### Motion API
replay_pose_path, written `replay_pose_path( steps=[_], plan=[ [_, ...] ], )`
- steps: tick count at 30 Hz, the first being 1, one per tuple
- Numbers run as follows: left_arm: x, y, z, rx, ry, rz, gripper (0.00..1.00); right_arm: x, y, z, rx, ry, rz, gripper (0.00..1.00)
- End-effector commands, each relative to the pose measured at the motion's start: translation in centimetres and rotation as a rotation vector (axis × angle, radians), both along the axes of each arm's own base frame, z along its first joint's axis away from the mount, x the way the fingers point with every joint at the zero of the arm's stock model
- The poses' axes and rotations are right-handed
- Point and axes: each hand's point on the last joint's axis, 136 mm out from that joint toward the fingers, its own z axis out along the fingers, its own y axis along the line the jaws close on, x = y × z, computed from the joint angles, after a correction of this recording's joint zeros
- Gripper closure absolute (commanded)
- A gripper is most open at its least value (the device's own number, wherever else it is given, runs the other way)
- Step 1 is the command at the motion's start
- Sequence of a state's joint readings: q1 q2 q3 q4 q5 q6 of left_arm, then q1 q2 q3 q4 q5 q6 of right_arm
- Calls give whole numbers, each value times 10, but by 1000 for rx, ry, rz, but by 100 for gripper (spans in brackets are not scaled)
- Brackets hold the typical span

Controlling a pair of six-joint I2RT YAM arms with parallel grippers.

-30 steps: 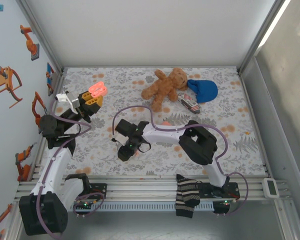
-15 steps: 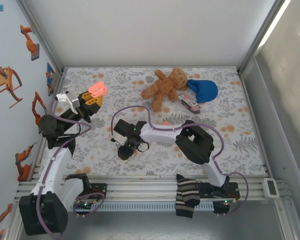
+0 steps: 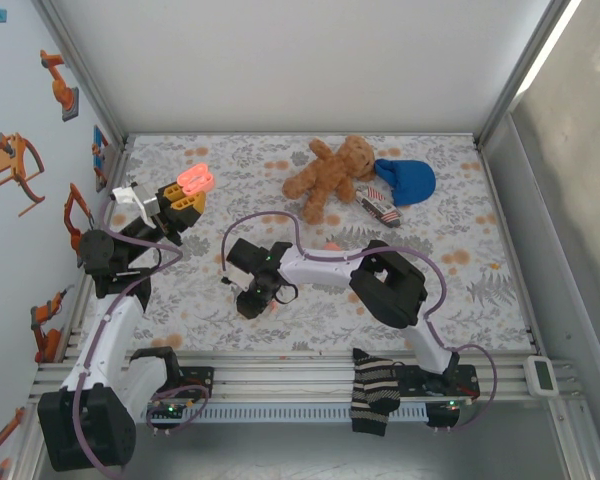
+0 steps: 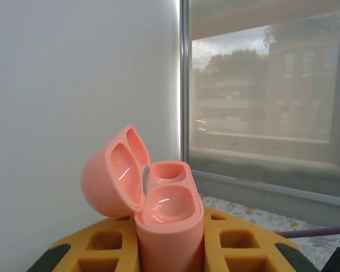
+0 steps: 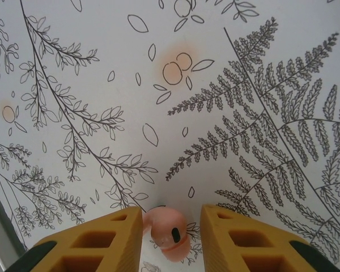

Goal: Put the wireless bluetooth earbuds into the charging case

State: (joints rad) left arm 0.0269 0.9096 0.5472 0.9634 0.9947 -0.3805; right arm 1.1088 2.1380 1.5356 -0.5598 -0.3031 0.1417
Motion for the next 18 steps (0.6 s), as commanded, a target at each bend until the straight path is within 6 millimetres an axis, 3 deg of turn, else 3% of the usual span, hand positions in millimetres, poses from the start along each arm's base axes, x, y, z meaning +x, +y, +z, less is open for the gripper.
replay_pose_path(
  steps=[1,18],
  plan=[
    [-6,1,7,9,-43,3,100,-6,-9,-16,-72,10,13,71],
    [-6,0,7,12,-42,6,100,-2,-2,12,13,-25,8,77]
  ],
)
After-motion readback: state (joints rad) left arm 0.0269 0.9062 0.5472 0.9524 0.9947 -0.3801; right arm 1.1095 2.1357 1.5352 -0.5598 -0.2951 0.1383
